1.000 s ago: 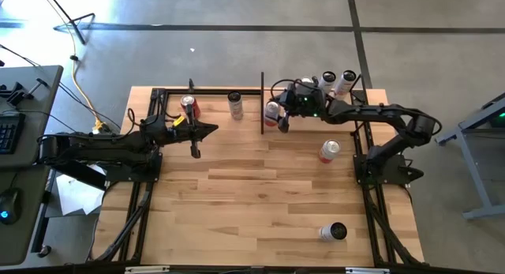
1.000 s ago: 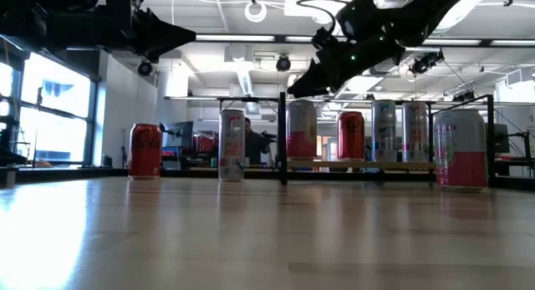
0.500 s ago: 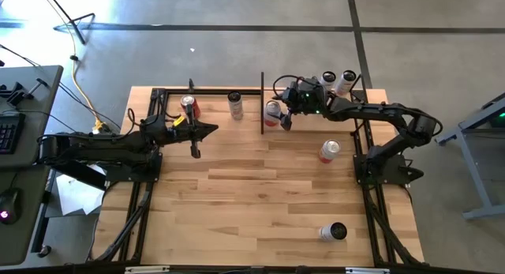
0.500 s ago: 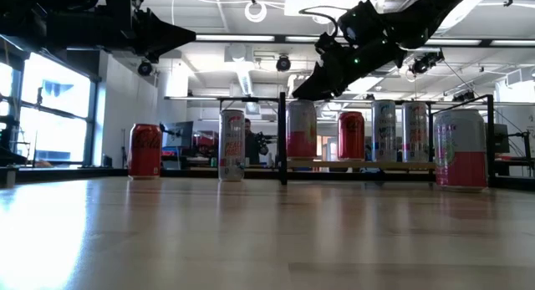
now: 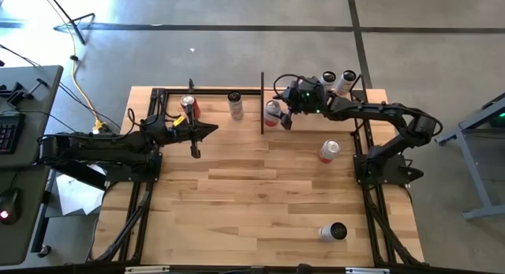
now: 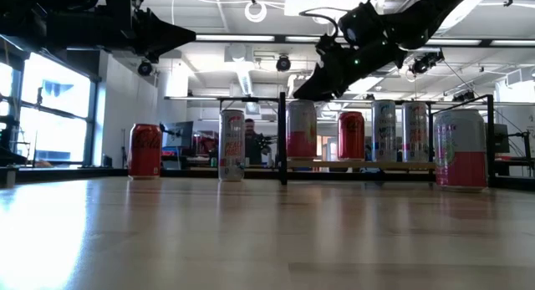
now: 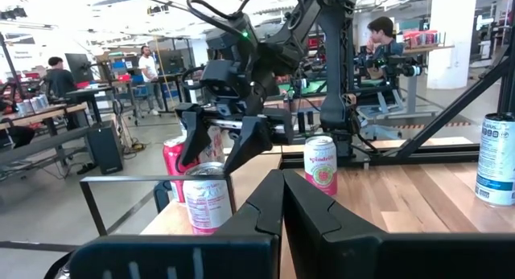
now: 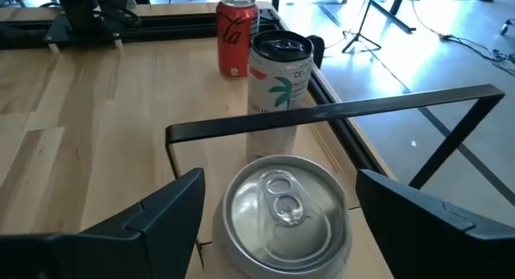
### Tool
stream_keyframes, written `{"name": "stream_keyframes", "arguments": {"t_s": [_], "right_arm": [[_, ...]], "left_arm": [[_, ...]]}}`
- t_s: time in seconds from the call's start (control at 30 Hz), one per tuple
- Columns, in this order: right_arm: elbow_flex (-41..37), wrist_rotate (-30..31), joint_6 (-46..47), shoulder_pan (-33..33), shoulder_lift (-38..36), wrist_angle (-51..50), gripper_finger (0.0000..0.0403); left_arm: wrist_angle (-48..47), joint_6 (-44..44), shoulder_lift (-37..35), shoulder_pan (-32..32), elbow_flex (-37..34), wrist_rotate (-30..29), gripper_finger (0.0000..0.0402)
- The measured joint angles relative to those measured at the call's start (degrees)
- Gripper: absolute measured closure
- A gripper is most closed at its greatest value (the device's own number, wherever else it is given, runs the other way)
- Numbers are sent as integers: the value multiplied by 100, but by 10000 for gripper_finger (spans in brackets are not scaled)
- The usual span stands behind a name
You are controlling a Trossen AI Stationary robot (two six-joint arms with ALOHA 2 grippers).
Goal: Place canned beverage on shelf
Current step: Put the left white and orange soda can on the shelf
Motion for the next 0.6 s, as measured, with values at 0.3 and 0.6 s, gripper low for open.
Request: {"name": "stream_keyframes", "arguments": {"t_s": [0.3, 0.6], "right_arm": [[4, -44, 29, 0, 386, 214, 93], [9, 176, 365, 6, 414, 300, 127]], "left_arm": [[4, 0, 1, 0, 0, -2, 401], [4, 0, 2, 0, 0, -2, 401]]}}
